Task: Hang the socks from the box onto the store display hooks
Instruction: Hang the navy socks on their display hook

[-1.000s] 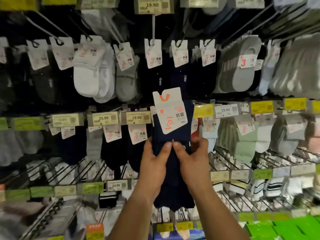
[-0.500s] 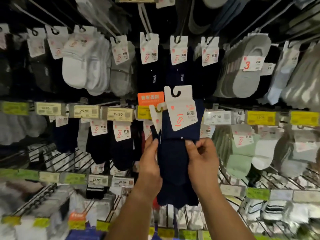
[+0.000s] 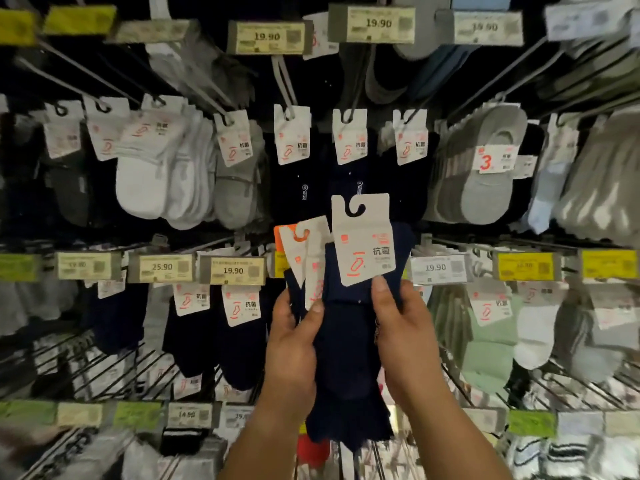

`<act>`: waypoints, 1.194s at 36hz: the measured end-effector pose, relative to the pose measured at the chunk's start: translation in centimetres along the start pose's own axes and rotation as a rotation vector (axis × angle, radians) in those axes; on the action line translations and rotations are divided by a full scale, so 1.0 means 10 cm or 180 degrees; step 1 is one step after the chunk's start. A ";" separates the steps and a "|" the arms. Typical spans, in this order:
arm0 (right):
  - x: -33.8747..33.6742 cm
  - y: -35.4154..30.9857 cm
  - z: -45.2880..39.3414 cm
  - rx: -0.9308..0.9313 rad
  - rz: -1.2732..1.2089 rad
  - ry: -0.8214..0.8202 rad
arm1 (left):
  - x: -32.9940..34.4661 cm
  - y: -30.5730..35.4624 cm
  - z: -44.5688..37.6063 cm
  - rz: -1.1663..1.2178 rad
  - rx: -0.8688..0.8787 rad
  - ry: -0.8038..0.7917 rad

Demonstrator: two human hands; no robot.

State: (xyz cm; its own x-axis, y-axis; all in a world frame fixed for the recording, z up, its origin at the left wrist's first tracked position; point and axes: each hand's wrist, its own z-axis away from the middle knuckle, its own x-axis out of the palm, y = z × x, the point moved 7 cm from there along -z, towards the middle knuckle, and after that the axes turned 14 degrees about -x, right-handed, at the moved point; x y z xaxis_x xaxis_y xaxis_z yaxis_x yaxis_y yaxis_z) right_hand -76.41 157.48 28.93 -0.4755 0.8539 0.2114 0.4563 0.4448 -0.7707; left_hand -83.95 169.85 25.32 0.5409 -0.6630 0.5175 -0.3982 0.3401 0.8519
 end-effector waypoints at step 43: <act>0.48 -0.97 -1.88 -0.0500 0.0119 -0.0006 | -0.18 0.26 -0.09 -0.0108 0.0523 0.0086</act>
State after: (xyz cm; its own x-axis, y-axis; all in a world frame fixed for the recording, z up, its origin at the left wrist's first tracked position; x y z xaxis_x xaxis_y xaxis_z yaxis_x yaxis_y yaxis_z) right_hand -69.01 162.37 48.68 -0.4573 0.8703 0.1831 0.5857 0.4497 -0.6744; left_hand -85.30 172.50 26.67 0.5749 -0.6533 0.4926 -0.4940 0.2028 0.8455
